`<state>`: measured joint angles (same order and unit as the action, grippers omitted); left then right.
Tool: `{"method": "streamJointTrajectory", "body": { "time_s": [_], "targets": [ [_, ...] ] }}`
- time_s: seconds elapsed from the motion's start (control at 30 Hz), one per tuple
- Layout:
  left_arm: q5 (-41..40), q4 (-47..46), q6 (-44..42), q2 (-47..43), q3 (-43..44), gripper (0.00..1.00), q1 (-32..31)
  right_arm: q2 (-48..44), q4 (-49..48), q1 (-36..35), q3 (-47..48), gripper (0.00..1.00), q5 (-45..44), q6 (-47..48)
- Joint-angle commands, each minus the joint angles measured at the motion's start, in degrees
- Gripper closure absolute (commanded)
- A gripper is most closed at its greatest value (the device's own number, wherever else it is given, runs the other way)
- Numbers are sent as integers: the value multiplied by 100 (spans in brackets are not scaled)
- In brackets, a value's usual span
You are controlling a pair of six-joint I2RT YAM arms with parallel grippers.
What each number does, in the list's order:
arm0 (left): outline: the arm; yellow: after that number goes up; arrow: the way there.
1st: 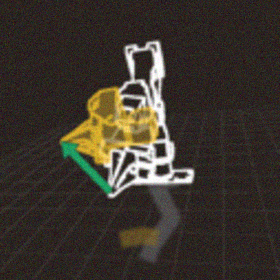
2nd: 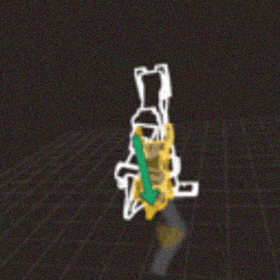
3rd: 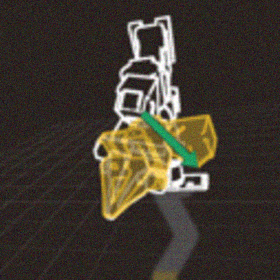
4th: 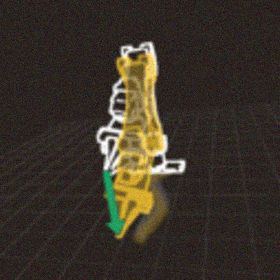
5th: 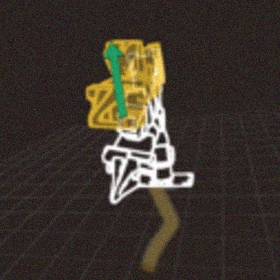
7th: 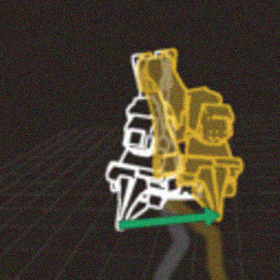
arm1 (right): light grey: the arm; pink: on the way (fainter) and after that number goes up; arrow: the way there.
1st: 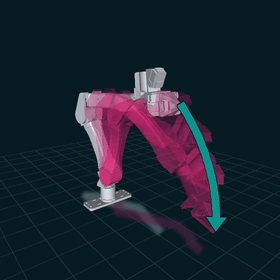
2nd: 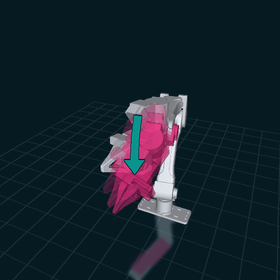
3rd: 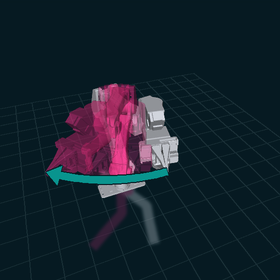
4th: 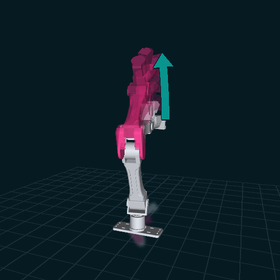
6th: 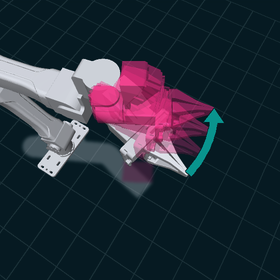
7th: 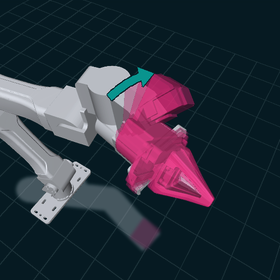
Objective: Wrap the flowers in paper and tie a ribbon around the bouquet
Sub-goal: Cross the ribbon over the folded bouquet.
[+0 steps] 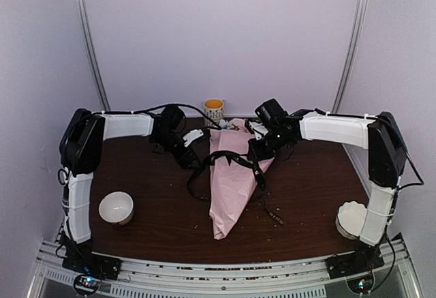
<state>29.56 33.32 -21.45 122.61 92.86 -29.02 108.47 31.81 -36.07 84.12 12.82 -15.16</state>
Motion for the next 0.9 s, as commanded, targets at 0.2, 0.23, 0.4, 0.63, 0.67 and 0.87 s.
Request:
{"method": "streamJointTrajectory", "body": {
  "time_s": [0.2,0.23,0.4,0.63,0.67,0.87],
  "targets": [
    [-784,425,606,525,216,74,-246,-65,-72,-13,-128,100,268,-40],
    [-767,393,619,474,181,84,-244,-106,-92,-14,-156,100,296,-40],
    [-526,-447,1001,-120,-320,100,-220,-441,-150,-5,-316,97,343,-56],
    [454,-2735,1606,-1326,-1659,100,-210,-757,-294,65,-721,75,41,-117],
    [600,-2953,1691,-1429,-1833,100,-219,-724,-298,61,-762,70,58,-124],
    [956,-3248,1612,-1573,-1965,100,-471,-441,-369,61,-809,63,156,-154]
  ]
}}
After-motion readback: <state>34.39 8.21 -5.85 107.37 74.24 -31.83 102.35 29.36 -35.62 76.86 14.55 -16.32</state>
